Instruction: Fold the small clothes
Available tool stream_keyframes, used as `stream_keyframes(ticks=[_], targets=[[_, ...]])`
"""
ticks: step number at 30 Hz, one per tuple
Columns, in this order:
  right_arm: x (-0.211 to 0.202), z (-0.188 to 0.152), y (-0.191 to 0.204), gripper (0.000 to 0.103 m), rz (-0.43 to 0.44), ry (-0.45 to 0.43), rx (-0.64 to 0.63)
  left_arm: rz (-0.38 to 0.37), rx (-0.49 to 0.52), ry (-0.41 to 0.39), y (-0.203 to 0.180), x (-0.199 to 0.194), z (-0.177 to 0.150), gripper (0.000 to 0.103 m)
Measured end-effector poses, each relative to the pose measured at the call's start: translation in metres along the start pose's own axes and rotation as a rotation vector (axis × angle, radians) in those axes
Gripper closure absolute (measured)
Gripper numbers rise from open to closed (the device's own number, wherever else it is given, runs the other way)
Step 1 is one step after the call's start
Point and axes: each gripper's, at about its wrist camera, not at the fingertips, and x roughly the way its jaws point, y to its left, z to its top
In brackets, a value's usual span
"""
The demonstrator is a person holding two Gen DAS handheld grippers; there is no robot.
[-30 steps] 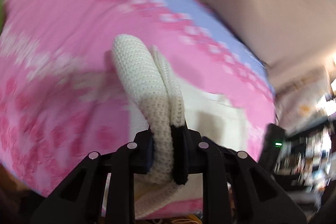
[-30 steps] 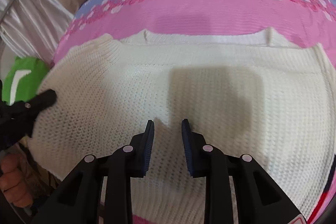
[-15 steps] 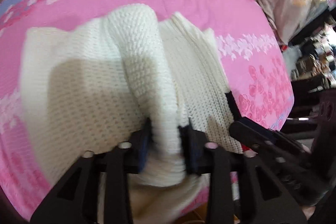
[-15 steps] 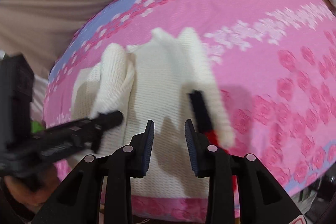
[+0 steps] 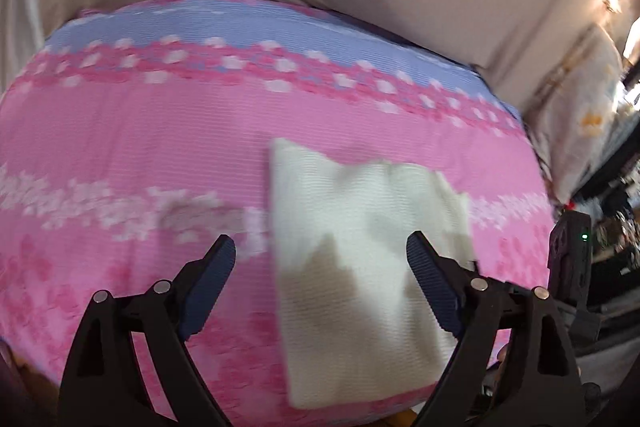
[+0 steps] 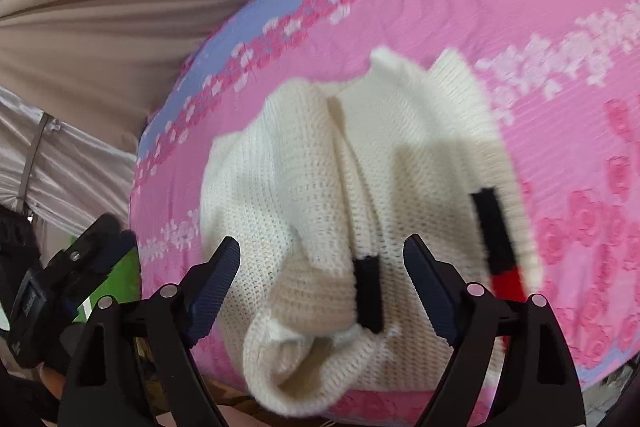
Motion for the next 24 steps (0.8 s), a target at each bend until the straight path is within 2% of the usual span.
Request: stream_keyframes(ticks=[3,5,7,9,11,13,15,17,18,19,21,22,23,24], targets=[[0.03,0.001,-0.004,0.022,-0.01,0.081,0.083,0.02,-0.069,0.003,0.025,-0.007,-0.007,0.018],[0.041,-0.002,0.001,0.039,-0.032,0.116,0.085,0.03,-0.096,0.012,0.038,-0.01,-0.015,0.018],[0.042,-0.002,0.011,0.078,-0.04,0.125,0.057,0.027,-0.126,0.02,0.046,-0.011,-0.02,0.018],[0.032,0.002,0.025,0.082,0.016,0.101,0.036,0.028,-0.138,0.015,0.053,-0.017,-0.021,0.018],[-0.002,0.009,0.045,0.083,0.116,0.009,-0.012,0.029,-0.133,0.001,0.054,-0.023,-0.02,0.018],[-0.034,0.013,0.06,0.084,0.163,-0.065,-0.066,0.028,-0.113,-0.007,0.051,-0.024,-0.02,0.018],[-0.067,0.016,0.064,0.084,0.138,-0.14,-0.116,0.03,-0.093,0.003,0.046,-0.022,-0.021,0.018],[-0.079,0.017,0.048,0.084,0.091,-0.16,-0.116,0.028,-0.075,0.028,0.04,-0.015,-0.022,0.018],[-0.074,0.016,0.03,0.084,0.024,-0.152,-0.108,0.022,-0.062,0.039,0.036,-0.012,-0.023,0.018],[-0.058,0.014,0.008,0.084,-0.072,-0.118,-0.105,0.022,-0.054,0.042,0.032,-0.011,-0.023,0.018],[-0.017,0.009,-0.039,0.084,-0.207,-0.025,-0.045,0.023,-0.023,0.046,0.024,-0.009,-0.023,0.018],[-0.003,0.005,-0.059,0.084,-0.2,-0.002,0.007,0.027,-0.001,0.043,0.019,-0.009,-0.022,0.018],[-0.005,0.001,-0.07,0.085,-0.125,-0.032,0.069,0.029,0.025,0.04,0.012,-0.009,-0.021,0.018],[-0.01,0.003,-0.068,0.084,-0.105,-0.044,0.091,0.026,0.041,0.037,0.008,-0.01,-0.021,0.018]])
